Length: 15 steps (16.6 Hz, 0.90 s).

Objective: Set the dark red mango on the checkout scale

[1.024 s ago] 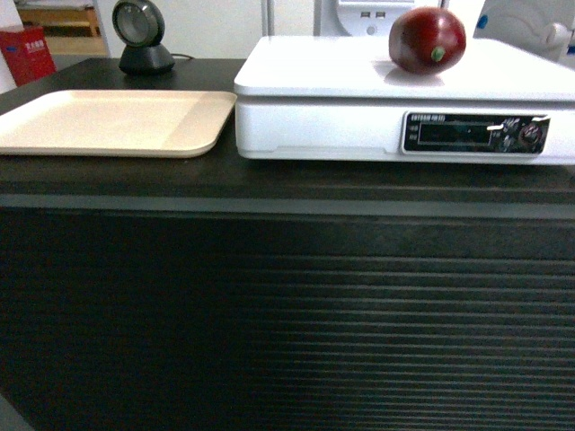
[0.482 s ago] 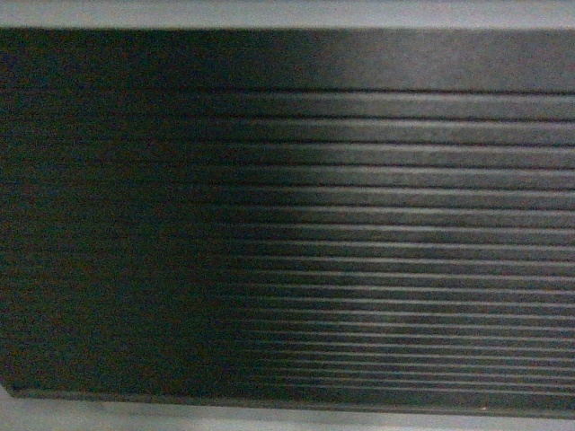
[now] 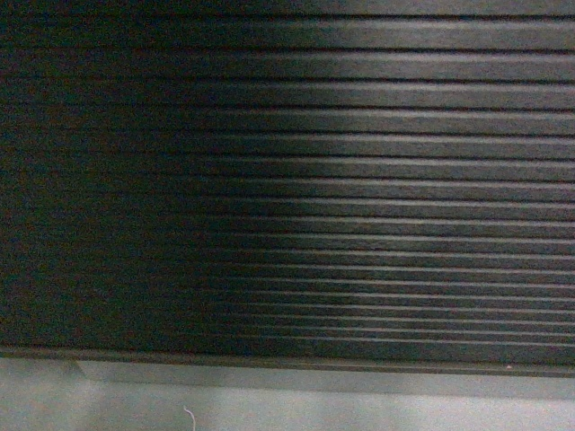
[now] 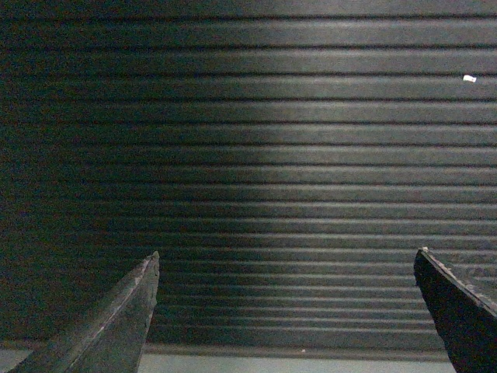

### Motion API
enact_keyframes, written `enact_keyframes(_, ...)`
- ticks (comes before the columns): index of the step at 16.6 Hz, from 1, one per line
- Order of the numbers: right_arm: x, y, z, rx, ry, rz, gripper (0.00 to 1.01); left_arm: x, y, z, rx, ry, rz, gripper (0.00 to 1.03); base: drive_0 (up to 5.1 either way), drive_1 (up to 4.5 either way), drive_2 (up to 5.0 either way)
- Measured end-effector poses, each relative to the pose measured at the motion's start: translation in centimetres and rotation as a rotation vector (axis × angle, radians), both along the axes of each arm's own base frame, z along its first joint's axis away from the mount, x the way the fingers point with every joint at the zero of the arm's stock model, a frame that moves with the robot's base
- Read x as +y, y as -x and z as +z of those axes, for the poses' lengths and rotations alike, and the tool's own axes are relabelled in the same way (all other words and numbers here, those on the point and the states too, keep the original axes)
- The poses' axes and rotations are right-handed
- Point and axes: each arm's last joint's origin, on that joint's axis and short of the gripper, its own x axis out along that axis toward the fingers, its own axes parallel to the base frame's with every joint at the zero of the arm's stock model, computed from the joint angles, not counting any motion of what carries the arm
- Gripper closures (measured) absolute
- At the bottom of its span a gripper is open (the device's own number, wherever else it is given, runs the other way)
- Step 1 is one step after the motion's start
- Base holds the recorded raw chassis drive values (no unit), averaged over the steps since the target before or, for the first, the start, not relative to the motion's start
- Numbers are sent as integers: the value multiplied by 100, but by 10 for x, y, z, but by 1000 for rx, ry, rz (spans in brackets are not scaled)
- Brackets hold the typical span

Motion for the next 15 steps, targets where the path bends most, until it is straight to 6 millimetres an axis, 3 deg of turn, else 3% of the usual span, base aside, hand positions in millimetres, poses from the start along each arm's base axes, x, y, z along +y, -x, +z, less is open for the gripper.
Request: enact_keyframes(15,0,0,0,-1,0,0,3,0,0,0,-2,0,0,5,0,0,0)
